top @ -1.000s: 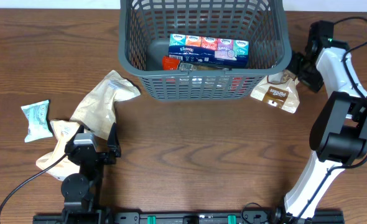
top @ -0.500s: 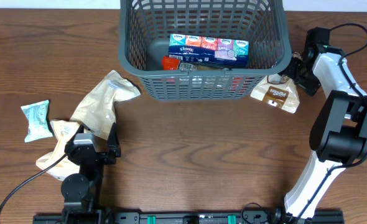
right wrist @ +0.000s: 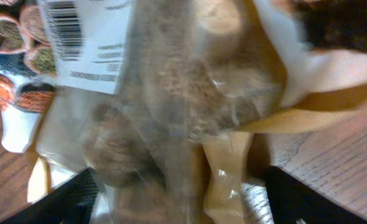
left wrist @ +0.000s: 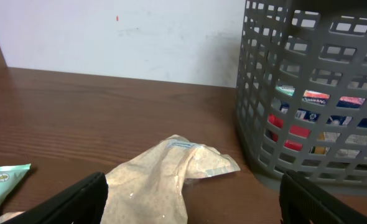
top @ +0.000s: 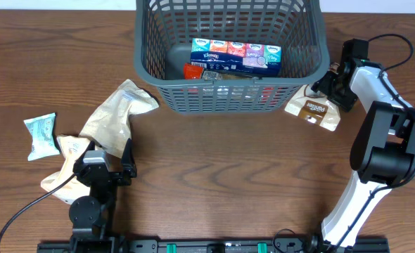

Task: Pack container
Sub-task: 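Grasp the brown Pantree pouch with the right gripper and lift, then carry the pouch over the basket and lower it inside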

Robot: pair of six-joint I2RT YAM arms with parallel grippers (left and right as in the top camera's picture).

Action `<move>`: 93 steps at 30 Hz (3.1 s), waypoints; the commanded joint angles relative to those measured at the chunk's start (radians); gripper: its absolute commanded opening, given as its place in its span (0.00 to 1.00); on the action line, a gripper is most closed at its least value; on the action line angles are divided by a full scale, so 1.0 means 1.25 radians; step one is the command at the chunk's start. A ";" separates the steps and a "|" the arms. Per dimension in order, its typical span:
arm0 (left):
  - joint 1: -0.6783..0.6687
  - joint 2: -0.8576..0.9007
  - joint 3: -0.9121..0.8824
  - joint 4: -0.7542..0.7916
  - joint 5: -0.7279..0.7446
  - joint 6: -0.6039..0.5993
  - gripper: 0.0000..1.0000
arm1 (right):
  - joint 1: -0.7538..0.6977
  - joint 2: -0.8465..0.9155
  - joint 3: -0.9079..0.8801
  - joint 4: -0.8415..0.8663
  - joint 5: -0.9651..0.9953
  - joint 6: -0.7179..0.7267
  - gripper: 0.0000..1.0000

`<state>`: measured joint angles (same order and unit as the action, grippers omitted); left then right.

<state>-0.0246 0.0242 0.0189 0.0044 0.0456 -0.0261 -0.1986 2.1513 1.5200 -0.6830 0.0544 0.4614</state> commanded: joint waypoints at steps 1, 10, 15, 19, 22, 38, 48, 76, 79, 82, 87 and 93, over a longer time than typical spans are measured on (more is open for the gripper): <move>-0.004 0.000 -0.011 0.004 0.000 -0.002 0.81 | 0.005 0.007 -0.023 -0.006 -0.010 -0.005 0.58; -0.004 0.000 -0.011 0.004 0.000 -0.002 0.81 | 0.005 0.007 -0.023 -0.004 -0.017 -0.005 0.28; -0.004 0.000 -0.011 0.004 0.000 -0.002 0.81 | 0.004 0.006 -0.023 0.006 -0.036 -0.005 0.23; -0.004 0.000 -0.011 0.004 0.000 -0.002 0.81 | 0.004 -0.004 -0.022 0.018 -0.036 -0.010 0.23; -0.004 0.000 -0.011 0.004 0.000 -0.002 0.81 | 0.004 -0.030 -0.011 0.035 -0.036 -0.044 0.19; -0.004 0.000 -0.011 0.004 0.000 -0.002 0.81 | -0.001 -0.386 0.123 0.165 0.002 -0.270 0.09; -0.004 0.000 -0.011 0.004 0.000 -0.002 0.81 | 0.004 -0.496 0.136 0.230 -0.066 -0.407 0.01; -0.004 0.000 -0.011 0.004 0.000 -0.002 0.81 | 0.294 -0.451 0.136 0.050 -0.518 -1.184 0.01; -0.004 0.000 -0.011 0.004 0.000 -0.002 0.81 | 0.300 -0.419 0.136 -0.007 -0.526 -1.212 0.01; -0.004 0.000 -0.011 0.004 0.000 -0.002 0.81 | 0.306 -0.381 0.136 -0.043 -0.529 -1.220 0.01; -0.004 0.000 -0.011 0.004 0.000 -0.002 0.81 | 0.323 -0.323 0.136 -0.081 -0.530 -1.220 0.01; -0.004 0.000 -0.011 0.004 0.000 -0.002 0.81 | 0.346 -0.261 0.136 -0.141 -0.527 -1.220 0.02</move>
<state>-0.0246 0.0242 0.0189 0.0044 0.0456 -0.0261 0.2028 1.7611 1.7050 -0.8257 -0.5892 -1.0538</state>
